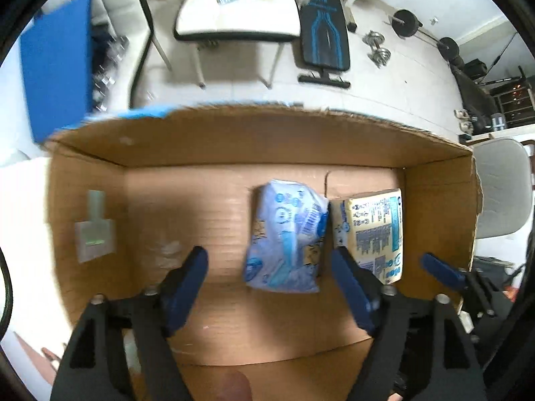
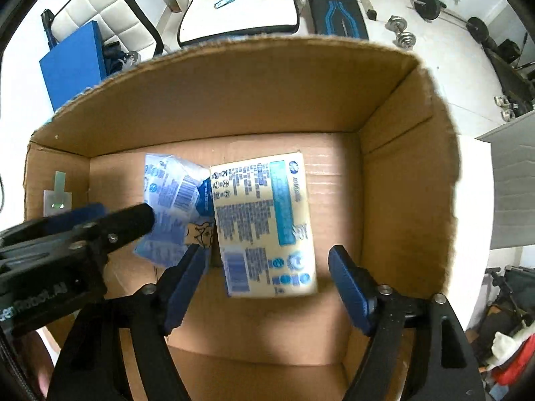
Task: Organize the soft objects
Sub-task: 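Carry both items into the box and open both tools to release them, then grasp the green snack bag with the left tool while the right tool grasps the black wipe pack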
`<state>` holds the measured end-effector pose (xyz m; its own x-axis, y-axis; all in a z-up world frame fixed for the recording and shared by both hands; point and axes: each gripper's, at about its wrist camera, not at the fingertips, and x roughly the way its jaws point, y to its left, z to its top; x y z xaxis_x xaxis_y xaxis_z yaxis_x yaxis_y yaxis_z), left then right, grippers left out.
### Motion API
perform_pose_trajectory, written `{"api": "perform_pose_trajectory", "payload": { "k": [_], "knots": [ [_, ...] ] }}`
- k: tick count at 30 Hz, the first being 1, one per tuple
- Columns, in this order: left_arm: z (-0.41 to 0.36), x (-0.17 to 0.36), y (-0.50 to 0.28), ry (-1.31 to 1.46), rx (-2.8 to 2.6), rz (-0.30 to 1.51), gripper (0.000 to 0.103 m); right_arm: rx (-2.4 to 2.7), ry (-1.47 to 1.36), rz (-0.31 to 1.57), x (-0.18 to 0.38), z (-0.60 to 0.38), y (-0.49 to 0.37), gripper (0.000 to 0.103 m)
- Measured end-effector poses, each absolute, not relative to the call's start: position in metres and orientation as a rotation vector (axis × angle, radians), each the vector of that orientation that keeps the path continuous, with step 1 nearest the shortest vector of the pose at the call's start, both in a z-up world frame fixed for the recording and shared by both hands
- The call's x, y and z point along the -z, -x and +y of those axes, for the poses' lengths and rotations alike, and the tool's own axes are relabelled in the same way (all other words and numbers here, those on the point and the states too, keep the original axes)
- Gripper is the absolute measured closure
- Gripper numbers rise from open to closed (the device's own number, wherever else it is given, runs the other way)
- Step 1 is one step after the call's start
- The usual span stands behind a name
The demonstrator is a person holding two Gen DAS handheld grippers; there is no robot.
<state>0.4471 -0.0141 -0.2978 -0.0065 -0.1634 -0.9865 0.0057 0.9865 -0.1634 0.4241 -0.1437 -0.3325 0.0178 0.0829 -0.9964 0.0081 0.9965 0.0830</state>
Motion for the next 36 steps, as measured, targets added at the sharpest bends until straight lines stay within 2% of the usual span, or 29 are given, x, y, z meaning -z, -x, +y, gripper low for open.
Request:
{"api": "perform_pose_trajectory", "payload": {
  "k": [1, 2, 5, 21, 36],
  "knots": [
    [-0.011, 0.290, -0.443, 0.107, 0.118, 1.557, 0.015, -0.058, -0.070, 1.547, 0.326, -0.143, -0.419, 0.014],
    [-0.008, 0.284, -0.438, 0.100, 0.112, 1.543, 0.012, -0.055, -0.067, 1.539, 0.320, -0.142, -0.413, 0.008],
    [0.002, 0.263, -0.421, 0.082, 0.075, 1.488, 0.004, -0.054, -0.048, 1.514, 0.300, -0.139, -0.396, 0.001],
    [0.022, 0.174, -0.333, 0.007, -0.032, 1.262, 0.003, -0.037, -0.009, 1.338, 0.219, -0.136, -0.331, 0.000],
    [0.028, 0.130, -0.265, 0.046, 0.012, 1.187, 0.003, -0.056, -0.051, 1.221, 0.148, -0.134, -0.253, 0.000]
  ]
}}
